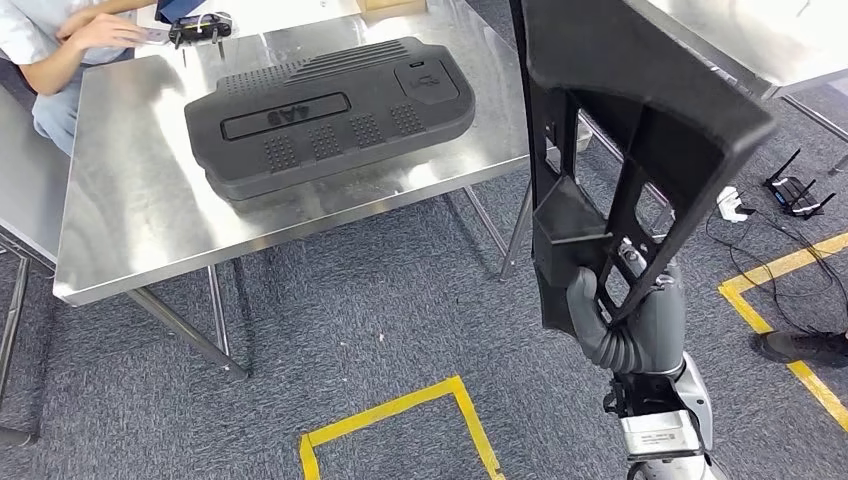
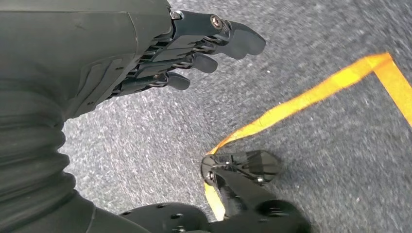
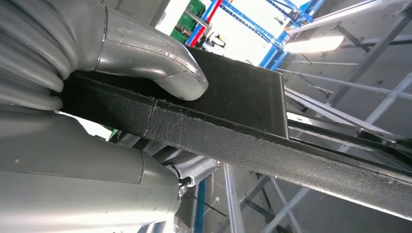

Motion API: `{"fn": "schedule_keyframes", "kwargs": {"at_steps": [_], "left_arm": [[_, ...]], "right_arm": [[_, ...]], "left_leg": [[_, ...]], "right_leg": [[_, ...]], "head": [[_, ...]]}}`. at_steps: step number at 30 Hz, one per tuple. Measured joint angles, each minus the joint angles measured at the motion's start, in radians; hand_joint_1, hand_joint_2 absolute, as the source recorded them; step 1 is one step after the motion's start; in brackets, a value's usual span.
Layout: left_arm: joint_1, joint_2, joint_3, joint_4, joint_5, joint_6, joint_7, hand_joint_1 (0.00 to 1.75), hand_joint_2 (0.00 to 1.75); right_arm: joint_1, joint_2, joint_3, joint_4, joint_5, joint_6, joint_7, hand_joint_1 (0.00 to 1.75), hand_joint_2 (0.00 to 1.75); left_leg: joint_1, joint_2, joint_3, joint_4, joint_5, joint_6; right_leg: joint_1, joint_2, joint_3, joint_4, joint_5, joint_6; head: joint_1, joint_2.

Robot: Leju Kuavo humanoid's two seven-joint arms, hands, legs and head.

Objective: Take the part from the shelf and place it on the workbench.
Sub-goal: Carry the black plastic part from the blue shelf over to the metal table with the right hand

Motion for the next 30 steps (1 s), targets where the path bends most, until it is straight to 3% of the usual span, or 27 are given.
{"fn": "schedule_keyframes", "kwargs": {"at_steps": [1,2,3,5,6,8,11,13,16,17,18,20,21,23,24,27,28,30], "left_arm": [[0.001,0.000,0.000,0.000,0.000,0.000,-0.001,0.00,1.75],[0.001,-0.001,0.001,0.000,-0.001,0.001,-0.001,0.00,1.75],[0.002,-0.001,0.001,0.000,-0.001,0.001,-0.002,0.00,1.75],[0.003,-0.001,0.002,0.000,-0.001,0.003,-0.003,0.00,1.75],[0.002,-0.001,0.002,0.001,-0.001,0.004,-0.003,0.00,1.75],[0.001,-0.002,0.003,0.002,-0.001,0.005,-0.005,0.00,1.75],[-0.001,-0.003,0.003,0.001,-0.001,0.007,-0.005,0.00,1.75],[-0.001,-0.003,0.004,0.001,-0.001,0.008,-0.006,0.00,1.75],[-0.002,-0.003,0.005,0.001,-0.001,0.009,-0.006,0.00,1.75],[-0.002,-0.003,0.005,0.001,-0.001,0.009,-0.006,0.00,1.75],[-0.001,-0.003,0.006,0.001,-0.001,0.009,-0.006,0.00,1.75],[-0.001,-0.005,0.006,0.001,-0.001,0.009,-0.006,0.00,1.75],[-0.001,-0.006,0.006,0.001,-0.001,0.009,-0.006,0.00,1.75],[-0.002,-0.007,0.007,0.001,-0.001,0.008,-0.005,0.00,1.75],[-0.003,-0.007,0.007,0.001,-0.001,0.008,-0.005,0.00,1.75],[-0.003,-0.007,0.008,0.000,-0.001,0.007,-0.004,0.00,1.75],[-0.003,-0.007,0.009,0.000,-0.001,0.007,-0.004,0.00,1.75],[-0.002,-0.008,0.009,0.000,-0.001,0.006,-0.004,0.00,1.75]], "right_arm": [[0.000,0.000,0.001,0.001,0.002,-0.001,0.000,1.75,1.75],[0.000,0.000,0.001,0.001,0.004,-0.002,0.001,1.75,1.75],[0.001,0.000,0.001,0.002,0.006,-0.002,0.002,1.75,1.75],[0.001,0.000,0.002,0.002,0.008,-0.004,0.004,1.75,1.75],[0.000,0.000,0.002,0.002,0.008,-0.005,0.004,1.75,1.75],[-0.002,0.000,0.003,0.002,0.008,-0.006,0.005,1.75,1.75],[-0.003,0.001,0.004,0.002,0.009,-0.007,0.006,1.75,1.75],[-0.006,0.000,0.004,0.002,0.009,-0.008,0.006,1.75,1.75],[-0.005,0.000,0.004,0.003,0.009,-0.008,0.006,1.75,1.75],[-0.004,0.000,0.004,0.004,0.009,-0.008,0.006,1.75,1.75],[-0.004,0.000,0.004,0.004,0.009,-0.008,0.006,1.75,1.75],[-0.004,0.000,0.004,0.005,0.009,-0.008,0.006,1.75,1.75],[-0.005,0.000,0.004,0.005,0.009,-0.008,0.006,1.75,1.75],[-0.005,0.000,0.004,0.005,0.009,-0.008,0.006,1.75,1.75],[-0.005,-0.001,0.004,0.005,0.009,-0.008,0.006,1.75,1.75],[-0.005,-0.001,0.004,0.005,0.009,-0.008,0.007,1.75,1.75],[-0.006,0.000,0.004,0.005,0.009,-0.008,0.007,1.75,1.75],[-0.006,0.000,0.004,0.006,0.009,-0.008,0.007,1.75,1.75]], "left_leg": [[0.001,0.000,-0.033,0.045,-0.006,-0.002],[0.001,0.000,-0.050,0.055,0.010,-0.003],[0.002,0.001,-0.046,0.023,0.045,-0.003],[0.004,0.003,-0.001,-0.103,0.131,-0.003],[0.004,0.003,0.024,-0.158,0.155,-0.001],[0.000,0.002,0.047,-0.204,0.159,0.008],[-0.002,0.000,0.053,-0.213,0.154,0.030],[0.002,-0.001,0.065,-0.220,0.149,0.044],[0.000,-0.001,0.075,-0.221,0.136,0.057],[0.000,-0.002,0.080,-0.221,0.131,0.058],[-0.001,-0.003,0.088,-0.221,0.125,0.057],[-0.001,-0.006,0.106,-0.221,0.112,0.054],[-0.004,-0.008,0.113,-0.221,0.104,0.049],[-0.008,-0.010,0.121,-0.223,0.092,0.040],[-0.010,-0.010,0.123,-0.225,0.088,0.035],[-0.008,-0.005,0.124,-0.211,0.072,0.020],[-0.008,-0.003,0.109,-0.174,0.056,0.015],[-0.005,0.000,0.038,-0.044,0.006,0.008]], "right_leg": [[0.001,0.001,0.007,0.000,-0.006,-0.002],[0.002,0.002,0.015,0.000,-0.012,-0.001],[0.001,0.004,0.025,0.001,-0.020,0.002],[0.001,0.007,0.045,0.002,-0.037,0.010],[0.003,0.008,0.049,0.004,-0.045,0.016],[0.009,0.009,0.052,0.003,-0.054,0.027],[0.009,0.008,0.055,0.003,-0.061,0.039],[0.010,0.006,0.020,0.070,-0.087,0.041],[0.009,0.006,-0.109,0.272,-0.136,0.037],[0.009,0.006,-0.138,0.301,-0.132,0.042],[0.009,0.006,-0.147,0.289,-0.109,0.049],[0.009,0.004,-0.110,0.159,-0.027,0.064],[0.012,0.003,-0.082,0.089,0.006,0.064],[0.019,0.001,-0.050,0.014,0.032,0.050],[0.022,0.001,-0.046,0.010,0.028,0.041],[0.012,0.002,-0.030,-0.001,0.022,0.018],[0.007,0.001,-0.020,-0.005,0.018,0.009],[0.005,0.000,-0.004,-0.006,0.006,-0.005]], "head": [[0.000,0.000],[0.000,0.000],[0.000,0.000],[-0.001,0.000],[-0.002,0.000],[-0.002,0.000],[0.001,0.000],[0.006,0.000],[0.012,0.000],[0.012,0.000],[0.012,0.000],[0.013,0.000],[0.014,0.000],[0.014,0.000],[0.013,0.000],[0.012,0.000],[0.010,0.000],[0.007,0.000]]}}
